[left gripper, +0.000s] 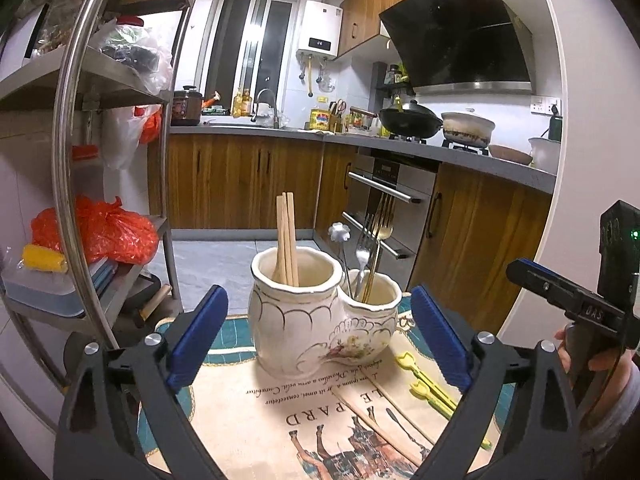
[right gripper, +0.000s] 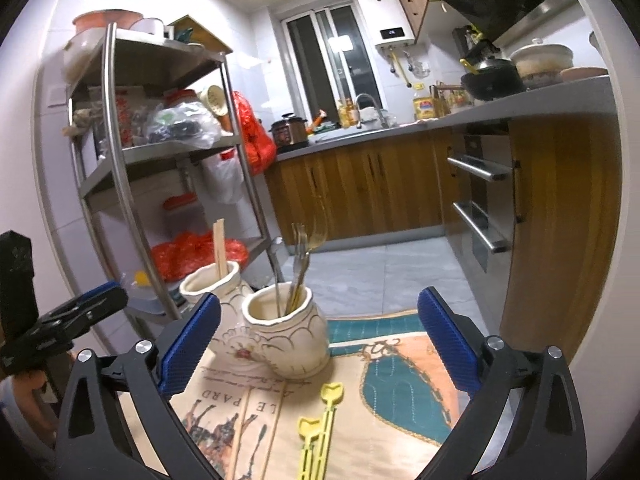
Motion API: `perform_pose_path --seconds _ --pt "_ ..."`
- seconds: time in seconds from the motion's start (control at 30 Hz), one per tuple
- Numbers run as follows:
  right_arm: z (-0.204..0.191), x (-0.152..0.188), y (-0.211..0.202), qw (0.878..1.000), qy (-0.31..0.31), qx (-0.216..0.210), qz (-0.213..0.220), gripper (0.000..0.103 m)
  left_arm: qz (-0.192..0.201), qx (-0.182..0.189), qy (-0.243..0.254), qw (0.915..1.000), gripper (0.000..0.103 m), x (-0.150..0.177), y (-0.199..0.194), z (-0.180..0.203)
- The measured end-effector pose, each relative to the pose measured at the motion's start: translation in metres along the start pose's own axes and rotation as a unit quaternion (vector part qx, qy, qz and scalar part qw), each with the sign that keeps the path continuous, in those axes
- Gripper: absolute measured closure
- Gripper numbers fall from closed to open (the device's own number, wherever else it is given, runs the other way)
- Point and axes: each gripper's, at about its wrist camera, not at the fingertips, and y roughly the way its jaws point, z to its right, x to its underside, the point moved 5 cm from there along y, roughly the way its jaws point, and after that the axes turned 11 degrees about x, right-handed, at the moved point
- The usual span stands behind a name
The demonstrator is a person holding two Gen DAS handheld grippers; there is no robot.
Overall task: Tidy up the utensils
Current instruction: 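Grasp a yellow long-handled spoon with the right tool while the left tool grasps a chopstick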
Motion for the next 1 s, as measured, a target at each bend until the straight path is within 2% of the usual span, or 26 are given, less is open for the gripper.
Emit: perform_pose_path --seconds 0.37,0.6,0.77,1.0 --pt "0.002 0.007 -0.003 1.000 -0.015 0.009 -0.007 0.005 -0.034 0.012 0.014 0.9993 0.009 0.017 0.005 0.014" --pt "0.007 0.015 0.001 0.999 -0.024 0.019 -0.027 0.005 -0.061 0.016 -0.002 0.9980 0.008 0.031 0.014 0.014" --pt "0.016 0.034 0.009 0.996 -0.043 0.041 -0.062 0.005 -0.113 0.009 -0.019 0.9933 0.008 0.055 0.031 0.012" --pt "0.026 0.069 0.031 0.986 -0.054 0.062 -0.142 0.005 -0.186 0.001 -0.016 0.9824 0.008 0.091 0.058 0.020"
